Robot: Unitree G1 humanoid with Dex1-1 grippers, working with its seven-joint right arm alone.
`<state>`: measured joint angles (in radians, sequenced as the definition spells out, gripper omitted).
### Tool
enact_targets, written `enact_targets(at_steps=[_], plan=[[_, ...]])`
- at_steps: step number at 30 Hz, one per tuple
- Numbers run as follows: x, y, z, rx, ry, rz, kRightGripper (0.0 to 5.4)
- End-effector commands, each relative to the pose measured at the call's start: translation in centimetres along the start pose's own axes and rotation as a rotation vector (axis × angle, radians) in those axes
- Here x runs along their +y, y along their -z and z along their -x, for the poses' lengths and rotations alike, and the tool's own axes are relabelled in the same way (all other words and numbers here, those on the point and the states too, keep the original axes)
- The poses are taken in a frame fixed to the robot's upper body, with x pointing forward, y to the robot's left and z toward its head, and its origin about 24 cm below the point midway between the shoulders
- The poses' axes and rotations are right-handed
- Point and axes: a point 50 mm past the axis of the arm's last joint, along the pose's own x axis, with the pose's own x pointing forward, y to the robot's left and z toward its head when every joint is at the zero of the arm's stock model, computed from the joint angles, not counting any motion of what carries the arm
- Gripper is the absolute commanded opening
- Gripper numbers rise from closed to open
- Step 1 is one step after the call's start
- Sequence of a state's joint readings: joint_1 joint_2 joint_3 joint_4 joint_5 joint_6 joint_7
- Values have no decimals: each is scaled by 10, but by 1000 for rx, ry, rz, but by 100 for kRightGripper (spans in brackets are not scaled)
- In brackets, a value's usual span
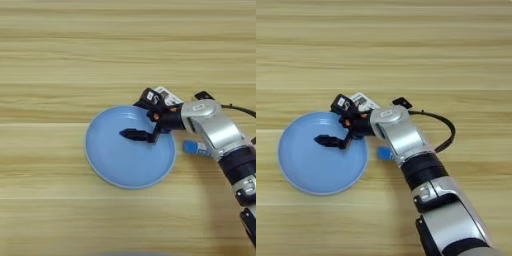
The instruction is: Move the objects on the table
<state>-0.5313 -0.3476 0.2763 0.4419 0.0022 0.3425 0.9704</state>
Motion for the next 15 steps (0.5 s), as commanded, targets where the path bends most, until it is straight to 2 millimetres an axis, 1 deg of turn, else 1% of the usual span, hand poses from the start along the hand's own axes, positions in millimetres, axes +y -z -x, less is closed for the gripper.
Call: enact_targets(at_steps=[1,9,15], plan=[[-16,-40,11,-78,58,118,538],[-14,-44,16,-90,34,134,538],[-2,-46,22,-100,-34,169,538]])
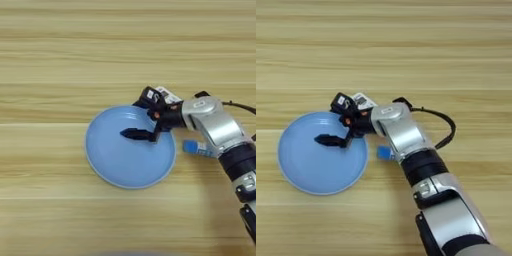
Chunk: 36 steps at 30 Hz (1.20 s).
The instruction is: Move the objects on the table
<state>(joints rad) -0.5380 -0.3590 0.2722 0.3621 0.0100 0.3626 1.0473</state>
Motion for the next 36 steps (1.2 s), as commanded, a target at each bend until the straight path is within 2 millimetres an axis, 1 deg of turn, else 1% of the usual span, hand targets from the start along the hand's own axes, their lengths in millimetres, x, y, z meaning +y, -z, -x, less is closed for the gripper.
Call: enact_targets(at_steps=[1,11,18,31,36], plan=[[-2,-30,16,-61,18,124,538],[23,-29,25,-65,-65,148,538],[40,-24,29,-63,-108,134,538],[53,-14,35,-45,-130,94,538],[56,-8,34,-24,-135,81,538]])
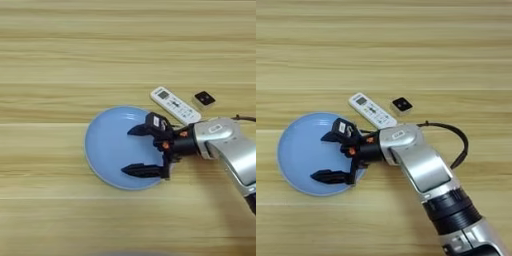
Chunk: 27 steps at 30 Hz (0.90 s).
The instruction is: Move the objects on the table
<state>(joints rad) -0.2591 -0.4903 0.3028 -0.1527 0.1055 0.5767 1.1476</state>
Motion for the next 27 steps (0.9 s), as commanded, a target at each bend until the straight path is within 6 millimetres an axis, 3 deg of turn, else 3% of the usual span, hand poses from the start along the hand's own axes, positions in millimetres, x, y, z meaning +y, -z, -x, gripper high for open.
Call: enact_targets(at_steps=[1,13,27], plan=[[-4,-14,8,-3,52,86,538],[5,6,-2,85,40,161,538],[28,5,2,93,-121,221,538]])
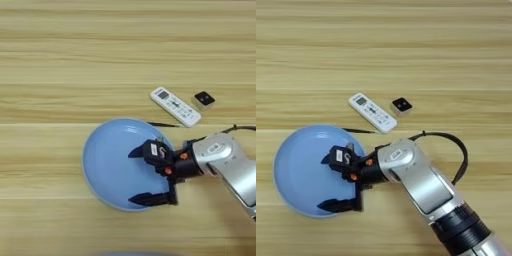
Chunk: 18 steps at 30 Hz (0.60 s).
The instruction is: Move the objects on the table
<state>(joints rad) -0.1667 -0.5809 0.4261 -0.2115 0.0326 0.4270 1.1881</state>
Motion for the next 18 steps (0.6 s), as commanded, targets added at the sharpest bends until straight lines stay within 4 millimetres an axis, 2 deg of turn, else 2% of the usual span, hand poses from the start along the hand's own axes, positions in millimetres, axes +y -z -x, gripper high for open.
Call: enact_targets(at_steps=[1,18], plan=[[1,-14,11,-16,1,84,538],[21,-10,10,6,-159,39,538]])
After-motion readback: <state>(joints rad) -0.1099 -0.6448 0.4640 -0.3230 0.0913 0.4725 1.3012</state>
